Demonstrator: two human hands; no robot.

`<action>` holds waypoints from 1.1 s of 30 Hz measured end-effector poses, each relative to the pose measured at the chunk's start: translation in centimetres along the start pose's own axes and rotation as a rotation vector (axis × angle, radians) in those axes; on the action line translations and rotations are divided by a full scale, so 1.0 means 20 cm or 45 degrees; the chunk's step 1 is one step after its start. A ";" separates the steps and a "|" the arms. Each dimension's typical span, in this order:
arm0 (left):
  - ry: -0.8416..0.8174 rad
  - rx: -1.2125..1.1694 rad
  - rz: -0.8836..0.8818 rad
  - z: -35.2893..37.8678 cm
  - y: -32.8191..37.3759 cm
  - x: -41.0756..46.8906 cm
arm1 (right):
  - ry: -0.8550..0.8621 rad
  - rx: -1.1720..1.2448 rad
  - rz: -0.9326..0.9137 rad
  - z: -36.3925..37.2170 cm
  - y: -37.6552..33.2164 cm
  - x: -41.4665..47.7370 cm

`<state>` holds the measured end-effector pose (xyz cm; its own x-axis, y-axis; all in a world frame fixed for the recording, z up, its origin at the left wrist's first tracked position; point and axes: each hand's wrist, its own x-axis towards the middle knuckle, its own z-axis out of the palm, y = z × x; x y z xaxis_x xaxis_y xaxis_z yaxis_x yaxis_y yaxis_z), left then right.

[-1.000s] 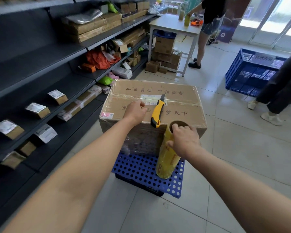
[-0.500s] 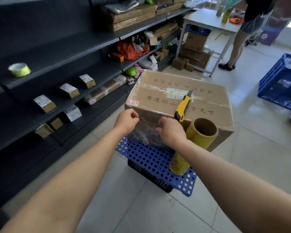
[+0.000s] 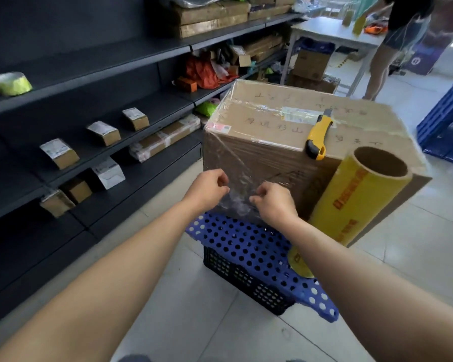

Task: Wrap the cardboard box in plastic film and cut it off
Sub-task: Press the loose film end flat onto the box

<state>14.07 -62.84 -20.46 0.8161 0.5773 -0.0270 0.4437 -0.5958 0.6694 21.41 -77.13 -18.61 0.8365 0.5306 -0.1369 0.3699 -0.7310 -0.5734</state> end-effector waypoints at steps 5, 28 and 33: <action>0.155 0.142 0.372 0.06 -0.04 0.12 | 0.278 0.151 -0.016 0.19 0.08 0.10; 0.666 0.692 1.294 0.16 -0.04 0.26 | 0.887 0.378 -0.336 0.44 0.21 0.20; 0.682 1.121 1.304 0.13 -0.02 0.27 | 0.967 0.395 -0.276 0.41 0.19 0.20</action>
<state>19.20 -60.82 -22.80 0.7625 -0.2859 0.5804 0.0023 -0.8959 -0.4443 22.89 -74.25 -28.05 0.8455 0.1320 0.5174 0.5182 -0.4369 -0.7353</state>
